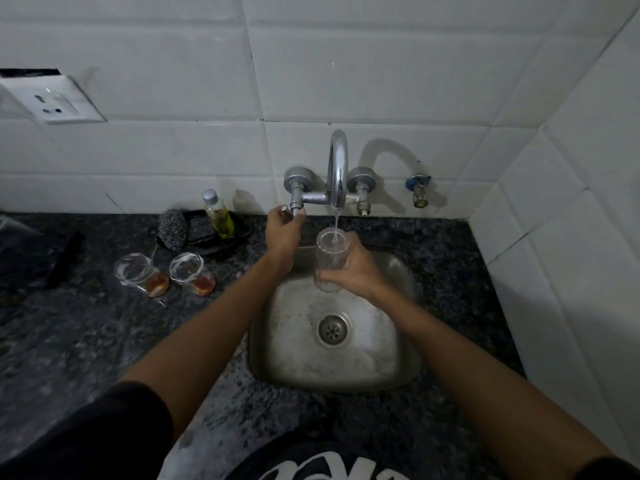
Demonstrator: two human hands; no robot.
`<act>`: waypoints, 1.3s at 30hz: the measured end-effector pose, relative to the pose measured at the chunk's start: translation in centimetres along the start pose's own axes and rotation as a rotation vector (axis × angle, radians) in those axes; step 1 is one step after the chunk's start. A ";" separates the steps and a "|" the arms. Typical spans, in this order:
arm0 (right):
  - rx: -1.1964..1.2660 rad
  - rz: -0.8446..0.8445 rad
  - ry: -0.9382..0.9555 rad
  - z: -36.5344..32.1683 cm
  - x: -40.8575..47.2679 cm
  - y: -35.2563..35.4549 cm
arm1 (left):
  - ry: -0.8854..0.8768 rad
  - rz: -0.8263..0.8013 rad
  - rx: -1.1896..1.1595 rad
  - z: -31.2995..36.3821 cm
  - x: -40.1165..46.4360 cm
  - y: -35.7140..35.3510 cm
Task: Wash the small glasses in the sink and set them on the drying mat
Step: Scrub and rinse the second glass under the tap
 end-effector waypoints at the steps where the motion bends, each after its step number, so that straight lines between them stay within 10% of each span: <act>1: 0.018 0.000 0.010 0.1 0.1 0.0 | -0.043 0.001 0.031 0.2 0.3 -0.1; 12: 0.062 0.049 0.092 -0.1 0.2 0.7 | -0.495 -0.022 0.539 1.0 0.0 0.1; 39: 0.011 0.248 0.207 -1.0 -2.0 1.2 | -0.405 -0.086 0.563 1.5 -6.3 5.5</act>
Point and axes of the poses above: each hand's wrist, its own x-axis towards the middle knuckle, its own y-axis out of the back of the hand, z = x × y, the point moved 1 cm from there along x, towards the middle knuckle, and after that the axes turned 6 degrees about x, right-handed, at the moved point
